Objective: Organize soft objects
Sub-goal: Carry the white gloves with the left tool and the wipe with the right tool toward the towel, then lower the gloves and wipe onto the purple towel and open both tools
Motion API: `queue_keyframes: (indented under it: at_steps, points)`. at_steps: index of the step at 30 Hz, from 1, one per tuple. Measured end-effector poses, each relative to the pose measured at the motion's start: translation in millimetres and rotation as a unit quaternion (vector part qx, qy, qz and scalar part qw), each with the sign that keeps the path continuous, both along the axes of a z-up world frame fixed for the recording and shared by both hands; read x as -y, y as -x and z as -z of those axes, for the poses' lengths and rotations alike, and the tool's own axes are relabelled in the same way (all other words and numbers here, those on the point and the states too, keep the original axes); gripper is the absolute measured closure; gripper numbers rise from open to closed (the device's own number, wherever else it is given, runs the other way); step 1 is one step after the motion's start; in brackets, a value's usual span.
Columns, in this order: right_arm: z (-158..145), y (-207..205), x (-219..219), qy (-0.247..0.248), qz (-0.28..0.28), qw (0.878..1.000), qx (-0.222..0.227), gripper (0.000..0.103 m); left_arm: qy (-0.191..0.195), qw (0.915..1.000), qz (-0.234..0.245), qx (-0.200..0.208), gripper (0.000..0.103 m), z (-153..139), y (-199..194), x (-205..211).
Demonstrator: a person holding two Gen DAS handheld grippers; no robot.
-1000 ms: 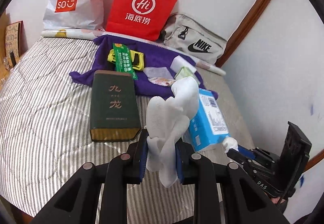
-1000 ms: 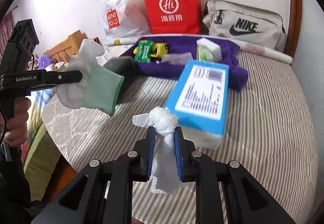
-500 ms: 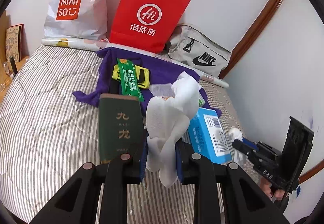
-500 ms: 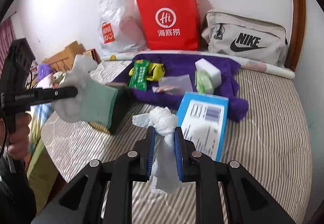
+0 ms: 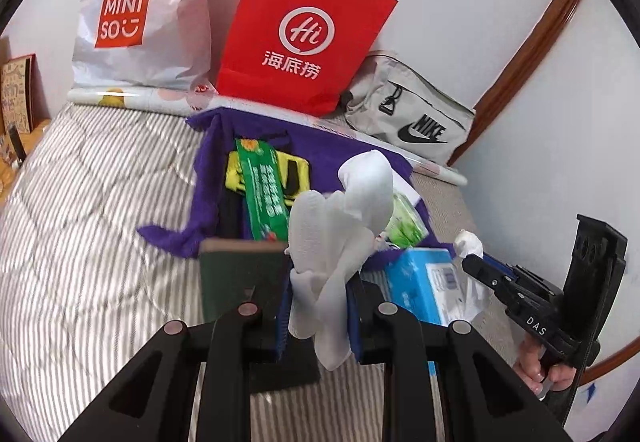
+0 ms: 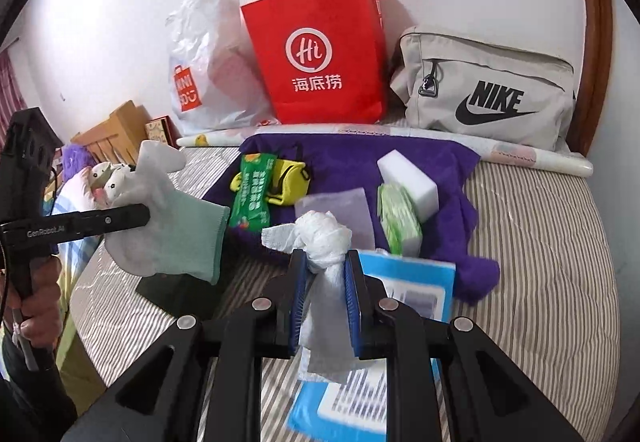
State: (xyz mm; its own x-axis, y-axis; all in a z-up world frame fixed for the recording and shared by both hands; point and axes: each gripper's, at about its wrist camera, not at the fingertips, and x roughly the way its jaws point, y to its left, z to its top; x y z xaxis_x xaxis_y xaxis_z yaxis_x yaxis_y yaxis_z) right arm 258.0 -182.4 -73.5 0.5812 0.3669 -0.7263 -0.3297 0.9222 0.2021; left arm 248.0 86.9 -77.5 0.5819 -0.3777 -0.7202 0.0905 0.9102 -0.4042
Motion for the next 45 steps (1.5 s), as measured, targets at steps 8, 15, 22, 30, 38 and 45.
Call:
queue_keyframes:
  at_steps: [8,15,22,30,38,45]
  points:
    - [13.4,-43.3,-9.6,0.002,0.003,1.0,-0.014,0.084,0.011,0.9999,0.0,0.001,0.081,1.1,-37.1,-5.6]
    - [27.3,-73.4,-15.5,0.025,0.008,0.999,-0.023,0.084,0.018,0.9998,0.001,-0.005,0.081,7.3,-66.7,-6.8]
    - [44.9,-95.6,-21.3,0.035,0.002,0.998,-0.05,0.083,0.033,0.9992,0.013,-0.017,0.081,13.1,-94.0,-3.9]
    - [60.1,-112.0,-35.6,0.051,0.006,0.996,-0.075,0.083,0.033,0.9974,0.013,-0.062,0.081,49.8,-127.9,1.3]
    - [71.3,-122.3,-39.8,0.07,0.008,0.993,-0.094,0.083,0.001,0.997,0.021,-0.074,0.078,60.4,-139.7,11.9]
    - [71.9,-122.6,-43.8,0.075,0.001,0.993,-0.095,0.079,-0.049,0.997,0.018,-0.058,0.059,54.6,-138.9,12.5]
